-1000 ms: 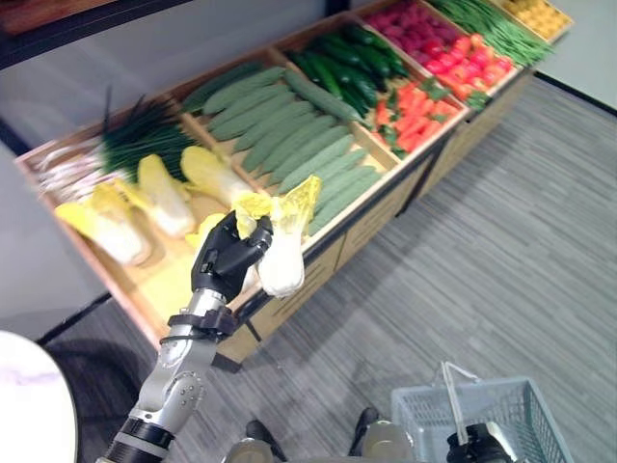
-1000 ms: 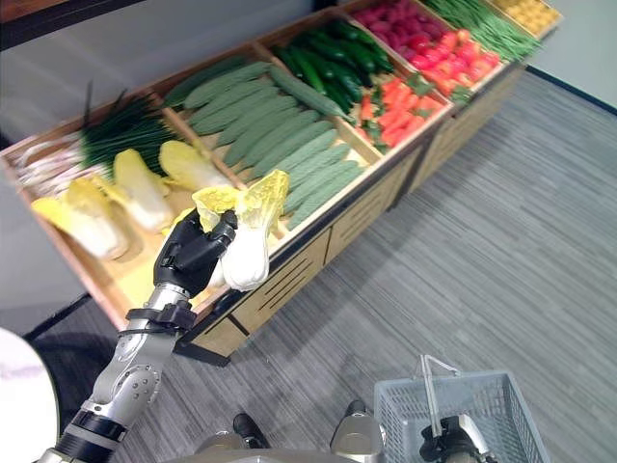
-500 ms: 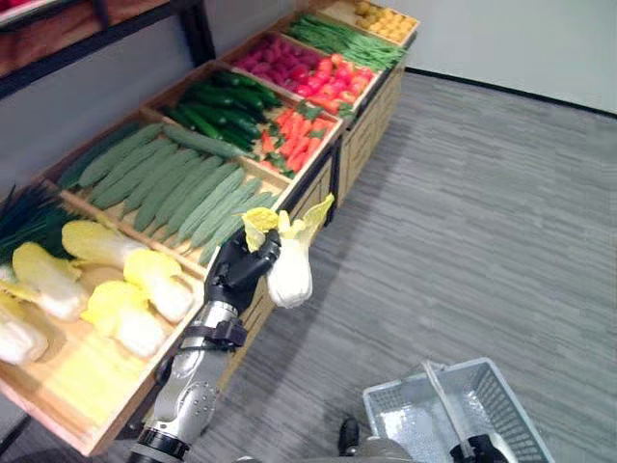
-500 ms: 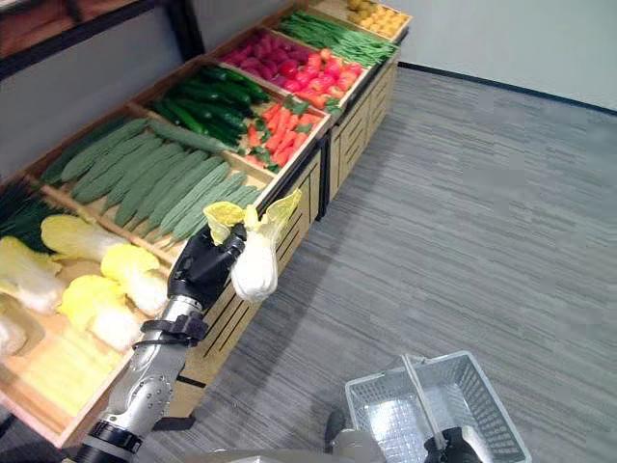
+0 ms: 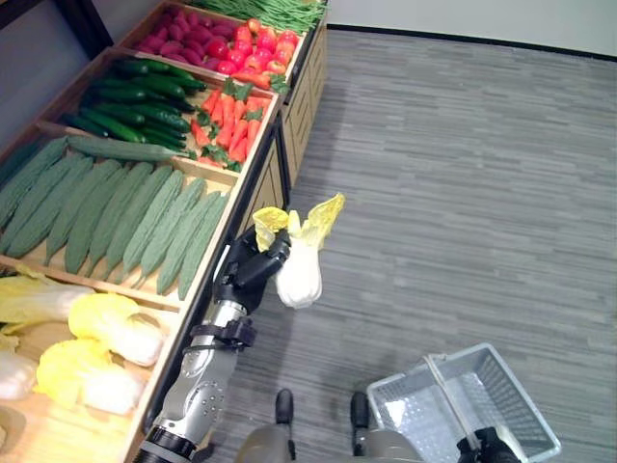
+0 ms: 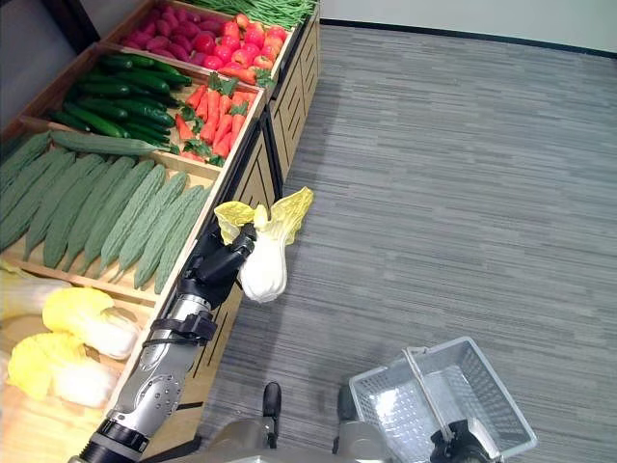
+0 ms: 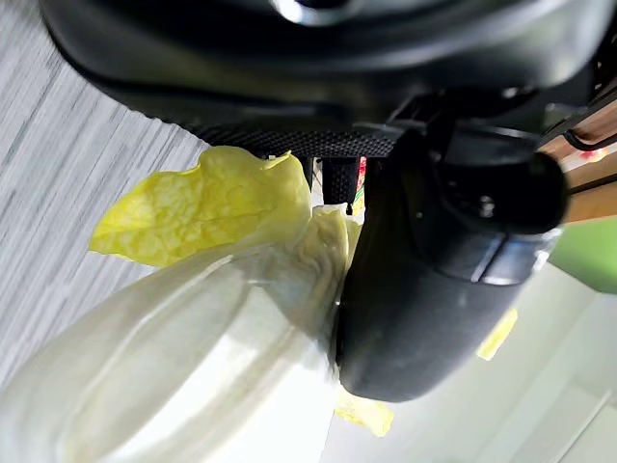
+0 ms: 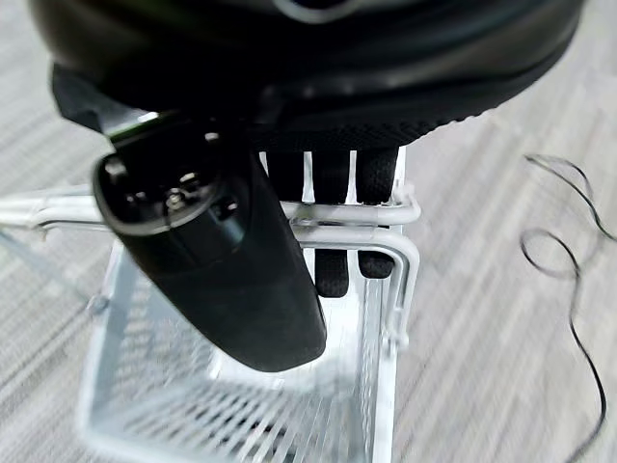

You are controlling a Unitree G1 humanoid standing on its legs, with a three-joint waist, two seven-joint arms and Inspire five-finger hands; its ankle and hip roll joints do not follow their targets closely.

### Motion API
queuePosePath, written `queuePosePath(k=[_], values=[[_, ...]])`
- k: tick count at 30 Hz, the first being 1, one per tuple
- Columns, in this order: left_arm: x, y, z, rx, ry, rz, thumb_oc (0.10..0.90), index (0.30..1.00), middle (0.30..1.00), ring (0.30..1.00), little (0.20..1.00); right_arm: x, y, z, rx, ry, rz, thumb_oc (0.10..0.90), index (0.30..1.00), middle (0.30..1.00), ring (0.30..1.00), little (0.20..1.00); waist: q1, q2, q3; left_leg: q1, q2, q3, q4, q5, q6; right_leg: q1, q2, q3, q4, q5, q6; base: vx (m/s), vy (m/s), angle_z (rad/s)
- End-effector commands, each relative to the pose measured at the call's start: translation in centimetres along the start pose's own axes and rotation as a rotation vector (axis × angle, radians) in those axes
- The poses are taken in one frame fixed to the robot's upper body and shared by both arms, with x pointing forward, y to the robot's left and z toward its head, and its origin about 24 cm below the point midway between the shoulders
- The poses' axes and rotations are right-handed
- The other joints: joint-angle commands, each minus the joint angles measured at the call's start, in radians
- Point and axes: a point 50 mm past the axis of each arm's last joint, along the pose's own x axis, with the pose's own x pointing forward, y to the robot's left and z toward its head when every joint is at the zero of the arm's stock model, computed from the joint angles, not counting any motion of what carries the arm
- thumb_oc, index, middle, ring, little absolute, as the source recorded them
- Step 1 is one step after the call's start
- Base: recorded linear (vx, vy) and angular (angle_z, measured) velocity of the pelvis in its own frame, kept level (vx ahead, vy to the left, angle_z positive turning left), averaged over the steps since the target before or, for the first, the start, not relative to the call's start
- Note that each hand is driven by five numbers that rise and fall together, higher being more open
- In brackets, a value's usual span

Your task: Get the vegetables into the basket

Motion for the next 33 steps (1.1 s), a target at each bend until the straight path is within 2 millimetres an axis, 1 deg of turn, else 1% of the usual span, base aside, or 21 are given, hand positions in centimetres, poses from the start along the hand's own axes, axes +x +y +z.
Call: queuePosePath(k=[1, 6, 7, 8, 9, 10, 12, 13, 14, 16, 18, 21, 22, 23, 24, 25, 26, 27, 28, 30, 33], values=[[1.1, -3.0, 5.2, -0.002, -0.286, -0.165, 0.400, 0.300, 0.300, 0.300, 0.300, 0.7, -2.2, 2.1, 0.025, -0.068, -0.083, 0.400, 0.300, 0.300, 0.300, 0.300, 0.016, -0.061, -0.053, -0.032, 0.028, 0.008, 0.078, -0.063, -0.028, -0.007, -0.042, -0.003, 0.110, -0.094, 0.074, 0.01, 0.224, -0.33], [1.2, -3.0, 5.0, 0.025, -0.272, -0.174, 0.400, 0.300, 0.300, 0.300, 0.300, 0.8, -2.4, 3.3, 0.026, -0.105, -0.091, 0.400, 0.300, 0.300, 0.300, 0.300, 0.015, -0.072, -0.039, -0.042, 0.007, 0.077, 0.094, -0.091, -0.002, -0.075, -0.074, 0.035, 0.125, -0.043, 0.123, -0.08, 0.178, -0.40], [1.3, -2.5, 5.2, 0.049, -0.271, -0.155, 0.400, 0.300, 0.300, 0.300, 0.300, 0.8, -2.2, 4.4, 0.021, -0.144, -0.085, 0.400, 0.300, 0.300, 0.300, 0.300, 0.037, -0.075, -0.025, -0.041, 0.021, 0.110, 0.104, -0.095, 0.004, -0.104, -0.090, -0.026, 0.177, -0.034, 0.129, -0.13, 0.087, -0.53], [1.3, -2.2, 5.4, 0.070, -0.272, -0.145, 0.400, 0.300, 0.300, 0.300, 0.300, 0.8, -2.2, 4.9, 0.017, -0.159, -0.087, 0.400, 0.300, 0.300, 0.300, 0.300, 0.064, -0.070, -0.022, -0.044, 0.037, 0.136, 0.108, -0.098, 0.004, -0.099, -0.138, -0.153, 0.212, -0.034, 0.122, -0.13, 0.042, -0.68], [1.3, -2.1, 5.5, 0.075, -0.271, -0.139, 0.400, 0.300, 0.300, 0.300, 0.300, 0.8, -2.2, 5.0, 0.019, -0.161, -0.090, 0.400, 0.300, 0.300, 0.300, 0.300, 0.075, -0.063, -0.027, -0.048, 0.047, 0.149, 0.105, -0.094, 0.001, -0.086, -0.165, -0.219, 0.231, -0.037, 0.112, -0.07, 0.017, -1.21], [1.3, -2.0, 5.5, 0.075, -0.271, -0.137, 0.400, 0.300, 0.300, 0.300, 0.300, 0.8, -2.2, 5.3, 0.012, -0.174, -0.091, 0.400, 0.300, 0.300, 0.300, 0.300, 0.069, -0.064, -0.029, -0.045, 0.052, 0.154, 0.100, -0.087, -0.003, -0.076, -0.172, -0.232, 0.240, -0.036, 0.110, -0.03, -0.014, -1.24], [1.4, -2.1, 5.5, 0.070, -0.272, -0.146, 0.400, 0.300, 0.300, 0.300, 0.300, 0.7, -2.1, 5.2, 0.018, -0.181, -0.091, 0.400, 0.300, 0.300, 0.300, 0.300, 0.055, -0.076, -0.040, -0.039, 0.053, 0.145, 0.096, -0.077, -0.009, -0.072, -0.150, -0.163, 0.234, -0.037, 0.114, 0.01, -0.081, -0.47], [1.4, -2.1, 5.7, 0.071, -0.277, -0.146, 0.400, 0.300, 0.300, 0.300, 0.300, 0.7, -2.0, 5.1, 0.020, -0.181, -0.090, 0.400, 0.300, 0.300, 0.300, 0.300, 0.055, -0.080, -0.047, -0.038, 0.055, 0.145, 0.096, -0.077, -0.012, -0.064, -0.150, -0.153, 0.214, -0.036, 0.115, 0.02, -0.266, 0.07], [1.3, -1.9, 5.6, 0.072, -0.275, -0.137, 0.400, 0.300, 0.300, 0.300, 0.300, 0.7, -2.5, 5.6, 0.021, -0.207, -0.105, 0.400, 0.300, 0.300, 0.300, 0.300, 0.060, -0.093, -0.063, -0.035, 0.067, 0.158, 0.095, -0.074, -0.027, -0.039, -0.154, -0.170, 0.141, -0.030, 0.117, 0.00, -0.307, -0.05], [1.2, -1.6, 5.3, 0.082, -0.254, -0.124, 0.400, 0.300, 0.300, 0.300, 0.300, 0.6, -3.1, 6.6, 0.015, -0.261, -0.126, 0.400, 0.300, 0.300, 0.300, 0.300, 0.060, -0.099, -0.070, -0.032, 0.083, 0.165, 0.085, -0.058, -0.043, -0.023, -0.136, -0.174, 0.088, -0.030, 0.114, 0.00, -0.291, -0.16], [1.1, -1.5, 5.1, 0.085, -0.247, -0.124, 0.400, 0.300, 0.300, 0.300, 0.300, 0.5, -3.4, 7.0, 0.013, -0.282, -0.136, 0.400, 0.300, 0.300, 0.300, 0.300, 0.059, -0.097, -0.073, -0.028, 0.092, 0.166, 0.072, -0.045, -0.051, -0.013, -0.125, -0.178, 0.065, -0.028, 0.112, 0.00, -0.155, -0.19], [1.0, -1.6, 4.3, 0.089, -0.210, -0.125, 0.400, 0.300, 0.300, 0.300, 0.300, 0.3, -5.4, 8.8, 0.014, -0.368, -0.202, 0.400, 0.300, 0.300, 0.300, 0.300, 0.052, -0.083, -0.084, -0.021, 0.119, 0.161, 0.033, -0.007, -0.075, 0.009, -0.100, -0.195, 0.023, -0.025, 0.107, -0.01, -0.178, -0.14], [1.1, -1.7, 3.9, 0.118, -0.187, -0.143, 0.400, 0.300, 0.300, 0.300, 0.300, 0.3, -6.7, 9.3, 0.009, -0.397, -0.239, 0.400, 0.300, 0.300, 0.300, 0.300, 0.047, -0.076, -0.086, -0.016, 0.126, 0.159, 0.023, 0.001, -0.081, 0.018, -0.093, -0.199, 0.010, -0.026, 0.105, 0.01, -0.142, 0.00], [1.2, -1.9, 3.7, 0.153, -0.170, -0.163, 0.400, 0.300, 0.300, 0.300, 0.300, 0.1, -7.8, 10.3, 0.004, -0.441, -0.275, 0.400, 0.300, 0.300, 0.300, 0.300, 0.042, -0.069, -0.089, -0.011, 0.132, 0.158, 0.017, 0.005, -0.086, 0.028, -0.086, -0.202, 0.000, -0.026, 0.102, 0.02, -0.161, 0.05], [1.7, -2.6, 3.3, 0.281, -0.138, -0.240, 0.400, 0.300, 0.300, 0.300, 0.300, -0.6, -10.8, 12.6, -0.022, -0.546, -0.358, 0.400, 0.300, 0.300, 0.300, 0.300, 0.029, -0.054, -0.095, 0.002, 0.144, 0.158, 0.012, 0.007, -0.094, 0.045, -0.079, -0.204, -0.013, -0.030, 0.100, 0.02, -0.111, 0.07], [1.7, -2.6, 3.3, 0.280, -0.138, -0.240, 0.400, 0.300, 0.300, 0.300, 0.300, -0.7, -10.9, 12.6, -0.022, -0.546, -0.359, 0.400, 0.300, 0.300, 0.300, 0.300, 0.029, -0.053, -0.094, 0.004, 0.145, 0.158, 0.012, 0.007, -0.094, 0.046, -0.079, -0.204, -0.013, -0.030, 0.099, 0.04, -0.074, 0.04], [1.9, -3.0, 3.0, 0.366, -0.113, -0.295, 0.400, 0.300, 0.300, 0.300, 0.300, -1.2, -12.5, 14.0, -0.045, -0.609, -0.400, 0.400, 0.300, 0.300, 0.300, 0.300, 0.023, -0.046, -0.105, 0.017, 0.147, 0.164, 0.009, 0.003, -0.097, 0.055, -0.077, -0.200, -0.017, -0.033, 0.099, 0.00, 0.000, 0.00], [2.0, -3.0, 3.0, 0.366, -0.114, -0.296, 0.400, 0.300, 0.300, 0.300, 0.300, -1.2, -12.5, 14.0, -0.045, -0.608, -0.401, 0.400, 0.300, 0.300, 0.300, 0.300, 0.024, -0.046, -0.103, 0.018, 0.148, 0.164, 0.009, 0.003, -0.097, 0.056, -0.076, -0.199, -0.017, -0.033, 0.099, 0.05, -0.011, -0.01], [2.1, -3.3, 2.8, 0.418, -0.100, -0.326, 0.400, 0.300, 0.300, 0.300, 0.300, -2.2, -13.5, 15.8, -0.046, -0.693, -0.427, 0.400, 0.300, 0.300, 0.300, 0.300, 0.019, -0.042, -0.109, 0.027, 0.150, 0.169, 0.007, 0.000, -0.097, 0.062, -0.076, -0.195, -0.017, -0.035, 0.098, 0.03, 0.009, -0.03], [2.5, -3.9, 2.9, 0.498, -0.098, -0.383, 0.400, 0.300, 0.300, 0.300, 0.300, -3.2, -14.4, 17.2, -0.016, -0.771, -0.444, 0.400, 0.300, 0.300, 0.300, 0.300, 0.011, -0.036, -0.122, 0.038, 0.150, 0.177, 0.005, -0.006, -0.097, 0.064, -0.079, -0.189, -0.017, -0.036, 0.098, 0.04, 0.020, -0.06], [2.9, -5.1, 2.6, 0.671, -0.090, -0.504, 0.400, 0.300, 0.300, 0.300, 0.300, -5.9, -14.3, 20.8, 0.082, -0.981, -0.392, 0.400, 0.300, 0.300, 0.300, 0.300, -0.002, -0.035, -0.148, 0.063, 0.142, 0.189, -0.003, -0.020, -0.094, 0.072, -0.085, -0.175, -0.017, -0.033, 0.102, 0.06, 0.040, -0.14]])
